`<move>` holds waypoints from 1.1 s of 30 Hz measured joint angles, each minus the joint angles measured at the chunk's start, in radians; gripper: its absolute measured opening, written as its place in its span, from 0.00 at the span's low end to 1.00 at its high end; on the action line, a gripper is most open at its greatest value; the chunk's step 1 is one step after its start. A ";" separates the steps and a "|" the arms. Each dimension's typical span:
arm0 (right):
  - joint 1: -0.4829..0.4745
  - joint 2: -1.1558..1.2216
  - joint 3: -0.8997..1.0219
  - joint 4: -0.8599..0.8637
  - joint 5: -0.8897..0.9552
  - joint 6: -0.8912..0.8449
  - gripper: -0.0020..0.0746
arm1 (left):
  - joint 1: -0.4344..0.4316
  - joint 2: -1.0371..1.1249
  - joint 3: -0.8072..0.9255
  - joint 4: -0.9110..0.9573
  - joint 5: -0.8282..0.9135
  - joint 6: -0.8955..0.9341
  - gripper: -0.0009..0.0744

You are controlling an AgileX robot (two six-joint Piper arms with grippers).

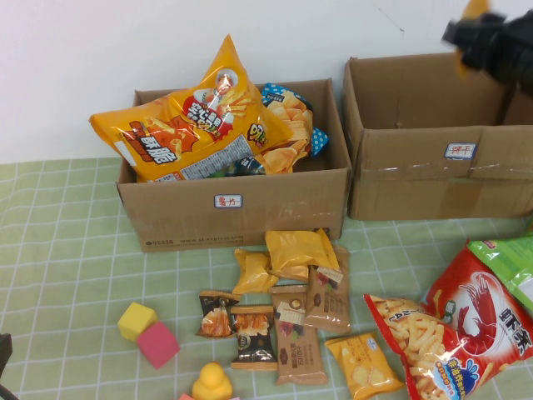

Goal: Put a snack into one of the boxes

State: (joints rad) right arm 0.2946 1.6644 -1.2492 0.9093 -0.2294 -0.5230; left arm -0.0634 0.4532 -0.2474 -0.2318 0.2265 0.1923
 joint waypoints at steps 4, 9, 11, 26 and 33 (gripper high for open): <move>0.000 0.090 -0.079 -0.028 -0.058 0.000 0.41 | 0.000 0.000 0.000 -0.003 0.000 0.000 0.01; 0.000 0.226 -0.191 -0.028 0.004 0.000 0.60 | 0.000 0.000 0.000 -0.006 -0.001 -0.002 0.01; 0.000 0.257 -0.221 0.024 0.023 0.000 0.68 | 0.000 0.000 0.000 -0.006 -0.001 -0.002 0.01; 0.000 0.121 -0.291 0.062 0.608 -0.238 0.11 | 0.000 0.000 0.000 -0.006 -0.002 0.001 0.01; 0.000 -0.003 -0.296 -0.312 1.050 -0.142 0.04 | 0.000 0.000 0.000 -0.006 0.016 -0.001 0.01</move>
State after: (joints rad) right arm 0.2950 1.6611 -1.5451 0.5971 0.8204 -0.6655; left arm -0.0634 0.4532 -0.2474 -0.2376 0.2426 0.1912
